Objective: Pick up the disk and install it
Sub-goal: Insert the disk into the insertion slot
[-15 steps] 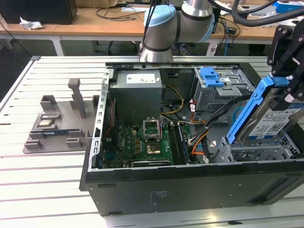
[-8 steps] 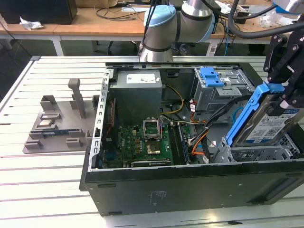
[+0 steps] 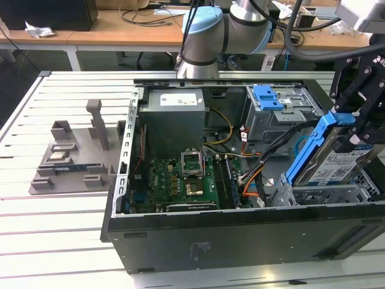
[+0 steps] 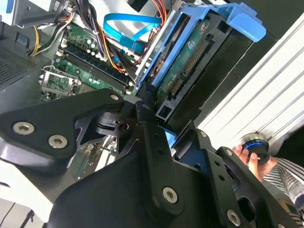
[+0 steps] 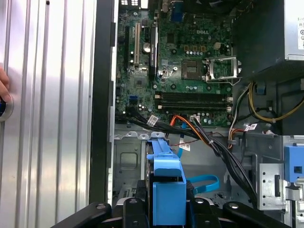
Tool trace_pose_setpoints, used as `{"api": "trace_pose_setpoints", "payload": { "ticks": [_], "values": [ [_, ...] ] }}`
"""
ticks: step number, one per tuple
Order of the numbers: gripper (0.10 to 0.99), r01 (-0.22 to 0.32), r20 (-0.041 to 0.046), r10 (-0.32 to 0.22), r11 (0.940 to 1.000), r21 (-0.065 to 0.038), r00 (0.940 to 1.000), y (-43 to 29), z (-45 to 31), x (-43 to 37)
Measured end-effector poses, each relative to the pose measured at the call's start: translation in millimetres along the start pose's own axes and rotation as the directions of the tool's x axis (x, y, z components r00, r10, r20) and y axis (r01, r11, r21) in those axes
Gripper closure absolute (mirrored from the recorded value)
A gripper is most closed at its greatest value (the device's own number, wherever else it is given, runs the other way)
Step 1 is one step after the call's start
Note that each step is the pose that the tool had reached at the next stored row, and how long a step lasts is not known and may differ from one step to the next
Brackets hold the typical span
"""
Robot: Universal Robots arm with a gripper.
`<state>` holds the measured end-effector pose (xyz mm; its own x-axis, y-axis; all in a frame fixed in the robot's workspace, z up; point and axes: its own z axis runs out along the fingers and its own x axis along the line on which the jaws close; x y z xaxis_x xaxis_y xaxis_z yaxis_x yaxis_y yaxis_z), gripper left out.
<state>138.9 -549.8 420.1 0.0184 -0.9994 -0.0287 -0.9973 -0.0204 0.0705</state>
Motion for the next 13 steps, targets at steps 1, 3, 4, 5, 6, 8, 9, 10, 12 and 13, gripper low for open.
{"api": "trace_pose_setpoints", "payload": {
  "ticks": [1, 3, 4, 5, 6, 8, 9, 10, 12, 13],
  "values": [
    [0.722, 0.0, 0.0001, 0.0, 1.0, 0.0, 1.0, -0.1, 1.6, 0.0],
    [0.722, 0.0, 0.0, 0.0, 1.0, 0.0, 1.0, -0.3, 3.9, 0.1],
    [0.722, 0.0, -0.0001, 0.0, 1.0, 0.0, 1.0, -0.3, 4.9, 0.2],
    [0.722, 0.0, -0.0001, 0.0, 1.0, 0.0, 1.0, -0.5, 6.5, 0.2],
    [0.722, 0.0, 0.0, 0.0, 1.0, 0.0, 1.0, -0.5, 7.7, 0.2],
    [0.722, 0.0, 0.0, 0.0, 1.0, 0.0, 1.0, -0.8, 10.5, 0.3],
    [0.722, 0.0, 0.0001, 0.0, 1.0, 0.0, 1.0, -0.8, 11.8, 0.3],
    [0.722, 0.0, 0.0001, 0.0, 1.0, 0.0, 1.0, -0.9, 13.3, 0.4],
    [0.722, 0.0, 0.0, 0.0, 1.0, 0.0, 1.0, -1.1, 15.2, 0.4],
    [0.722, 0.0, 0.0, 0.0, 1.0, 0.0, 1.0, -1.1, 15.4, 0.4]
  ]
}}
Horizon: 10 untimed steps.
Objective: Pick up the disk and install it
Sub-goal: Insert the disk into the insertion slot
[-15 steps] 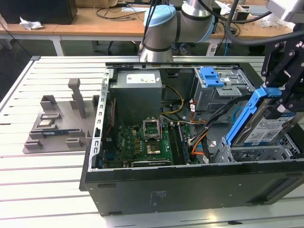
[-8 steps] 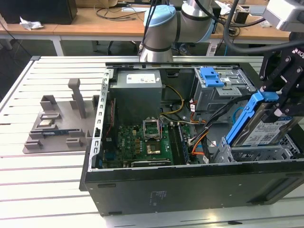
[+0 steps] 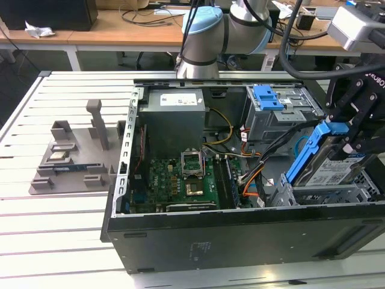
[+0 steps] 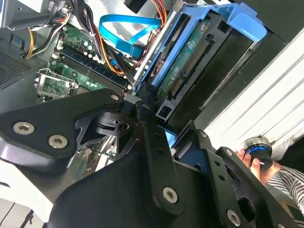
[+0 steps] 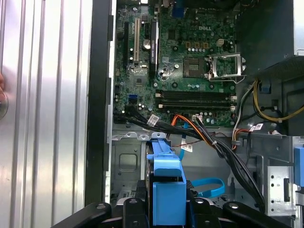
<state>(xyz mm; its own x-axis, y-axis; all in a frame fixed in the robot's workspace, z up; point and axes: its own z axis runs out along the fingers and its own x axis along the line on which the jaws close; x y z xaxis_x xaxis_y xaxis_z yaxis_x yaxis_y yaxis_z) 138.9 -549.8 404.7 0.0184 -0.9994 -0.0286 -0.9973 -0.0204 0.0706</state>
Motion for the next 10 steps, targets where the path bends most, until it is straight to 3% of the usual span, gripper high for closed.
{"api": "trace_pose_setpoints", "payload": {
  "ticks": [5, 6, 10],
  "values": [
    [0.71, 0.0, 0.0, 0.0, 1.0, 0.0, 1.0, 0.0, 0.1, 0.0],
    [0.647, 0.0, 0.0, 0.0, 1.0, 0.0, 1.0, 0.0, 0.2, 0.0],
    [0.647, 0.0, 0.0001, 0.0, 1.0, 0.0, 1.0, 0.0, 0.2, 0.0]
  ]
}}
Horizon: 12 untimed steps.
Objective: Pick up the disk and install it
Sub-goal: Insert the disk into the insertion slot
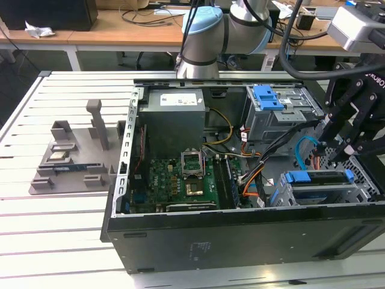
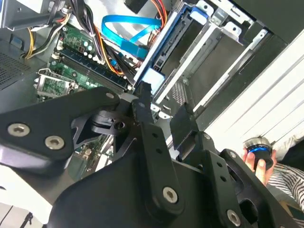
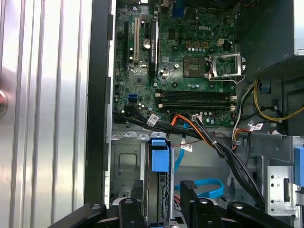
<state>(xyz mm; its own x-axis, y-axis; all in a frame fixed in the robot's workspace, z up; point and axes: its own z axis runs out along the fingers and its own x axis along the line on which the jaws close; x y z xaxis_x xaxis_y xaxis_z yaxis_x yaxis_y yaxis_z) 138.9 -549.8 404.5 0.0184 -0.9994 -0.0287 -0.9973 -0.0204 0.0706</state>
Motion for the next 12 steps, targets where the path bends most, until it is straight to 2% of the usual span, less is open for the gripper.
{"api": "trace_pose_setpoints", "payload": {
  "ticks": [2, 3, 4, 5, 6, 12],
  "values": [
    [0.659, 0.0, 0.0, 0.0, 1.0, 0.0, 1.0, 0.0, 0.0, 0.0],
    [0.792, 0.0, 0.0, 0.0, 1.0, 0.0, 1.0, 0.0, 0.0, 0.0],
    [0.792, 0.0, -0.0001, 0.0, 1.0, 0.0, 1.0, 0.0, 0.0, 0.0],
    [0.91, 0.0, 0.0, 0.0, 1.0, 0.0, 1.0, 0.0, 0.0, 0.0],
    [0.969, 0.0, 0.0, 0.0, 1.0, 0.0, 1.0, 0.0, 0.1, 0.0],
    [0.98, 0.0, 0.0, 0.0, 1.0, 0.0, 1.0, 0.0, 0.1, 0.0]
  ]
}}
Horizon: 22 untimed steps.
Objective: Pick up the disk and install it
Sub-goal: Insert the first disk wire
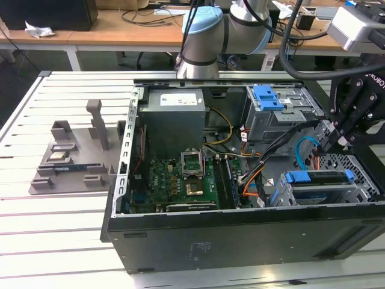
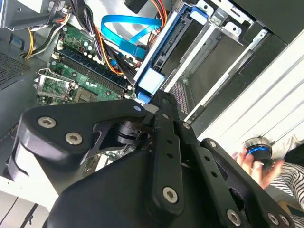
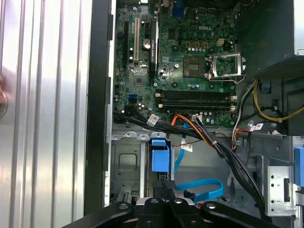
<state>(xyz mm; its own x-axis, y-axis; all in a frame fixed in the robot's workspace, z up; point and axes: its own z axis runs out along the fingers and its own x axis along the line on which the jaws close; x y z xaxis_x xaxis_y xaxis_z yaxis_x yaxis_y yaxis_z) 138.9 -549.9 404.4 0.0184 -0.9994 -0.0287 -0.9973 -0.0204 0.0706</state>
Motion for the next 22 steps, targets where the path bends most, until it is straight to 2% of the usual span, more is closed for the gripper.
{"api": "trace_pose_setpoints", "payload": {
  "ticks": [2, 3, 4, 5, 7, 10, 11, 12, 13, 15, 17, 22],
  "values": [
    [0.98, 0.0, 0.0, 0.0, 1.0, 0.0, 1.0, -0.1, 0.0, 0.0],
    [0.98, 0.0, 0.0003, 0.0, 1.0, 0.0, 1.0, -2.8, 0.1, -0.3],
    [0.98, 0.0, 0.0002, 0.0, 1.0, -0.001, 1.0, -10.9, -0.1, -2.2],
    [0.98, 0.0, 0.0, 0.0, 1.0, -0.002, 1.0, -15.5, 0.0, -3.6],
    [0.98, 0.0, 0.0001, 0.0, 1.0, -0.008, 1.0, -33.3, 4.0, -13.5],
    [0.98, 0.0, -0.0012, 0.0, 0.9999, -0.011, 1.0, -46.6, 9.5, -23.0],
    [0.98, -0.001, -0.0021, 0.0, 0.9999, -0.012, 1.0, -53.7, 13.0, -28.3],
    [0.98, -0.001, -0.004, 0.001, 0.9999, -0.012, 1.0, -58.3, 18.6, -39.5],
    [0.98, -0.001, -0.0075, 0.001, 0.9999, -0.012, 1.0, -58.6, 21.2, -47.8],
    [0.98, -0.001, -0.0102, 0.001, 0.9999, -0.012, 0.9999, -58.9, 24.2, -55.0],
    [0.98, -0.001, -0.0104, 0.001, 0.9999, -0.012, 0.9999, -59.4, 30.6, -56.8],
    [0.98, -0.001, -0.0135, 0.001, 0.9999, -0.012, 0.9999, -59.5, 31.5, -56.9]
  ]
}}
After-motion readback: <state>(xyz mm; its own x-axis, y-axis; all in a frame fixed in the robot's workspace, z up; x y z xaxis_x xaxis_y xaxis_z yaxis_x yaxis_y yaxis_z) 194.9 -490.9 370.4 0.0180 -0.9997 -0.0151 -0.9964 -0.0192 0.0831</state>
